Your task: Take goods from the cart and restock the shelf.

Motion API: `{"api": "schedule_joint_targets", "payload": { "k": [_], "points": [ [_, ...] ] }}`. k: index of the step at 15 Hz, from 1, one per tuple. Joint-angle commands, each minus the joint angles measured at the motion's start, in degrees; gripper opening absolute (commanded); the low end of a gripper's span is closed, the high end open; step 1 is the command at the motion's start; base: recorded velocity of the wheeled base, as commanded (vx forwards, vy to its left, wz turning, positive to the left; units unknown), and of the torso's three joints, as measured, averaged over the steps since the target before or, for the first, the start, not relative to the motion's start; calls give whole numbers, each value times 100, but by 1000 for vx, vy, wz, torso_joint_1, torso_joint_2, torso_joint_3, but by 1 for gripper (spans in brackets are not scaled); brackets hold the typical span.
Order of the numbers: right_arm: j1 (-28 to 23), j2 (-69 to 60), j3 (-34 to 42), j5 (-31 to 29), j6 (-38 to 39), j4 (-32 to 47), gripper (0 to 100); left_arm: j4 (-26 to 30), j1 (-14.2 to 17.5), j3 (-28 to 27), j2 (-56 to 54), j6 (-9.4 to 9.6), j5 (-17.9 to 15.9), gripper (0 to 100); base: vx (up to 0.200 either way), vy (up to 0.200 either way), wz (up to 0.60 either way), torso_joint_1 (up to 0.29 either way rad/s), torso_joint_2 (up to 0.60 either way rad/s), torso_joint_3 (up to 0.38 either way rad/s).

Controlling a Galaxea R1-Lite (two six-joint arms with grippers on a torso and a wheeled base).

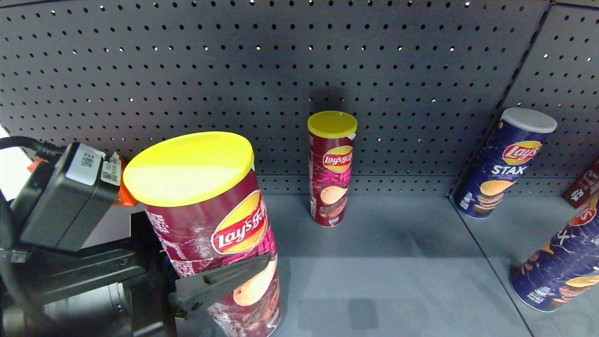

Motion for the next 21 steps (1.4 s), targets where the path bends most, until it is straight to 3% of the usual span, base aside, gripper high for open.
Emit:
{"api": "schedule_joint_targets", "payload": {
  "k": [1, 14, 21],
  "points": [
    [316, 770, -253, -16, -81, -173, 100, -3, 18, -4, -1, 0, -3, 0, 0, 0, 0, 0, 0, 0],
    [1608, 2466, -1132, -78, -608, -455, 100, -3, 132, 49, -10, 0, -21, 0, 0, 0, 0, 0, 0, 0],
    [2452, 3345, -1448, -807, -758, -490, 100, -12, 132, 49, -10, -71, -21, 0, 0, 0, 0, 0, 0, 0]
  ]
}}
